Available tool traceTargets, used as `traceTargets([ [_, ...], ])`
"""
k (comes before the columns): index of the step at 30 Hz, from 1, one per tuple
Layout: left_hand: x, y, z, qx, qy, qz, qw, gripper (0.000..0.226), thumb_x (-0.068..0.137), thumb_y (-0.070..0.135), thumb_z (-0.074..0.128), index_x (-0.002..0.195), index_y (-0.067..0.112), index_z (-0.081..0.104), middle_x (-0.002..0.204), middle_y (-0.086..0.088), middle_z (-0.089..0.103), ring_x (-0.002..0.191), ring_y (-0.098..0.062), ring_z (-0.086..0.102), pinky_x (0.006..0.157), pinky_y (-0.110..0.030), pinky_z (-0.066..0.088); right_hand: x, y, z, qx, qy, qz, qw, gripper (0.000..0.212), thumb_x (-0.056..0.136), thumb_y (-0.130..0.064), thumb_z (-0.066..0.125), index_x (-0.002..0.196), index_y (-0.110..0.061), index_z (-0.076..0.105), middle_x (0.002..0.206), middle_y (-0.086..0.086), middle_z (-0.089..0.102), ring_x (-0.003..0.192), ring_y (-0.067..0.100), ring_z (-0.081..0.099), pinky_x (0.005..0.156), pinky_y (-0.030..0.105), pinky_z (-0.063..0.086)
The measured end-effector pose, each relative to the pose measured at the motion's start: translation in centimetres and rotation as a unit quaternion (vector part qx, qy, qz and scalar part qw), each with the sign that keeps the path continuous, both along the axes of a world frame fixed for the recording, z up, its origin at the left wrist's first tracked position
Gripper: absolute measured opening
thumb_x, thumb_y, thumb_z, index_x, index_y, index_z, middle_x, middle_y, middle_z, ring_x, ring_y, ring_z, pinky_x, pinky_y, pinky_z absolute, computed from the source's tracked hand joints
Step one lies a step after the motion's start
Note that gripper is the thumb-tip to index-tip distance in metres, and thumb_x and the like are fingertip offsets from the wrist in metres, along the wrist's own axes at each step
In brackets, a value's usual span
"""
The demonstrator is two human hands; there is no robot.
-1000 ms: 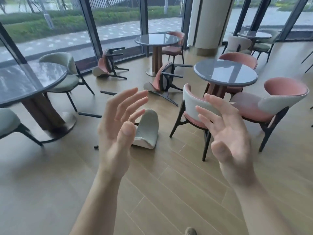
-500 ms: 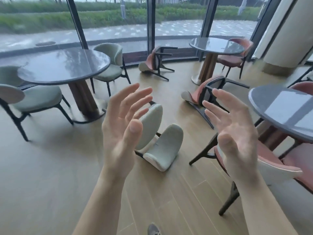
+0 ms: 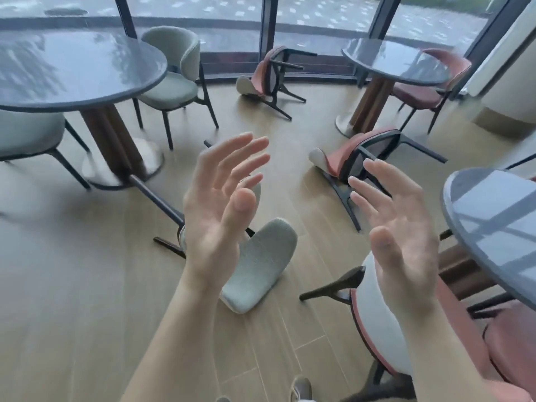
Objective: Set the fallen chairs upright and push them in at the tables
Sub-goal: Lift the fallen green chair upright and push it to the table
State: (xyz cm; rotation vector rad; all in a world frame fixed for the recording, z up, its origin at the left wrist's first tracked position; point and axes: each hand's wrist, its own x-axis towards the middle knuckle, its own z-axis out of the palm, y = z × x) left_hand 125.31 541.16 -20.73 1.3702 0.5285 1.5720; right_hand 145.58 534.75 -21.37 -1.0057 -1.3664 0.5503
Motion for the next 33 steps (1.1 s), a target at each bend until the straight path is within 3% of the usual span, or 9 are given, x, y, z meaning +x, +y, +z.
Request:
traceTargets([
  [5, 3.7, 4.8, -5.3, -0.029, 0.033, 0.077, 0.996, 0.072, 0.089, 0.072, 0.064, 0.137, 0.02, 0.051, 0.139, -0.011, 0.063, 0.132, -0.037, 0.062, 0.107, -0.048, 0.048, 3.9, 9.6, -6.6, -0.03, 0.047, 0.054, 0.997, 0.091, 0.086, -0.071, 0.066, 0.147, -0.008, 0.043, 0.153, 0.019, 0.049, 0.136, 0.031, 0.058, 0.115, 0.052, 0.046],
  [12, 9.1, 9.9, -19.0, -0.075, 0.04, 0.114, 0.99, 0.071, 0.088, 0.073, 0.062, 0.135, 0.022, 0.049, 0.141, -0.01, 0.061, 0.134, -0.038, 0.06, 0.109, -0.049, 0.048, 6.4, 17.6, -20.6, -0.068, 0.097, 0.101, 0.988, 0.093, 0.087, -0.068, 0.067, 0.147, -0.002, 0.041, 0.15, 0.027, 0.049, 0.132, 0.035, 0.06, 0.113, 0.049, 0.048],
  [17, 10.0, 12.3, -34.7, -0.104, 0.011, 0.131, 0.986, 0.07, 0.086, 0.076, 0.061, 0.135, 0.028, 0.049, 0.141, -0.002, 0.062, 0.137, -0.035, 0.059, 0.109, -0.044, 0.046, 6.8, 20.8, -36.5, -0.085, 0.099, 0.108, 0.986, 0.089, 0.087, -0.066, 0.068, 0.145, -0.004, 0.042, 0.141, 0.016, 0.054, 0.13, 0.034, 0.062, 0.113, 0.051, 0.048],
  [25, 11.7, 14.2, -63.2, -0.155, 0.006, 0.163, 0.974, 0.068, 0.088, 0.075, 0.059, 0.136, 0.027, 0.05, 0.146, -0.01, 0.058, 0.139, -0.038, 0.056, 0.114, -0.053, 0.045, 8.5, 24.4, -64.1, -0.134, 0.066, 0.14, 0.979, 0.093, 0.085, -0.07, 0.068, 0.146, -0.004, 0.042, 0.144, 0.022, 0.054, 0.129, 0.038, 0.062, 0.111, 0.049, 0.049],
  [27, 12.8, 14.7, -69.0, -0.185, -0.014, 0.167, 0.968, 0.068, 0.086, 0.075, 0.062, 0.134, 0.028, 0.054, 0.144, -0.007, 0.061, 0.137, -0.038, 0.057, 0.113, -0.053, 0.046, 8.9, 24.8, -69.7, -0.148, 0.061, 0.146, 0.976, 0.092, 0.085, -0.07, 0.068, 0.146, -0.005, 0.043, 0.143, 0.021, 0.055, 0.129, 0.037, 0.062, 0.111, 0.048, 0.049],
  [31, 15.0, 16.1, -78.5, -0.228, -0.039, 0.165, 0.959, 0.071, 0.083, 0.072, 0.07, 0.131, 0.022, 0.056, 0.147, -0.023, 0.056, 0.14, -0.047, 0.051, 0.112, -0.045, 0.046, 9.8, 25.5, -79.4, -0.175, 0.061, 0.156, 0.97, 0.09, 0.084, -0.07, 0.07, 0.144, -0.007, 0.046, 0.14, 0.015, 0.058, 0.128, 0.034, 0.065, 0.11, 0.045, 0.051],
  [33, 15.8, 17.1, -82.5, -0.254, -0.055, 0.174, 0.95, 0.069, 0.081, 0.069, 0.074, 0.131, 0.023, 0.057, 0.146, -0.021, 0.058, 0.14, -0.047, 0.051, 0.112, -0.044, 0.046, 10.2, 26.3, -83.5, -0.182, 0.067, 0.147, 0.97, 0.084, 0.088, -0.064, 0.071, 0.144, -0.007, 0.047, 0.139, 0.015, 0.06, 0.125, 0.032, 0.066, 0.107, 0.041, 0.053],
])
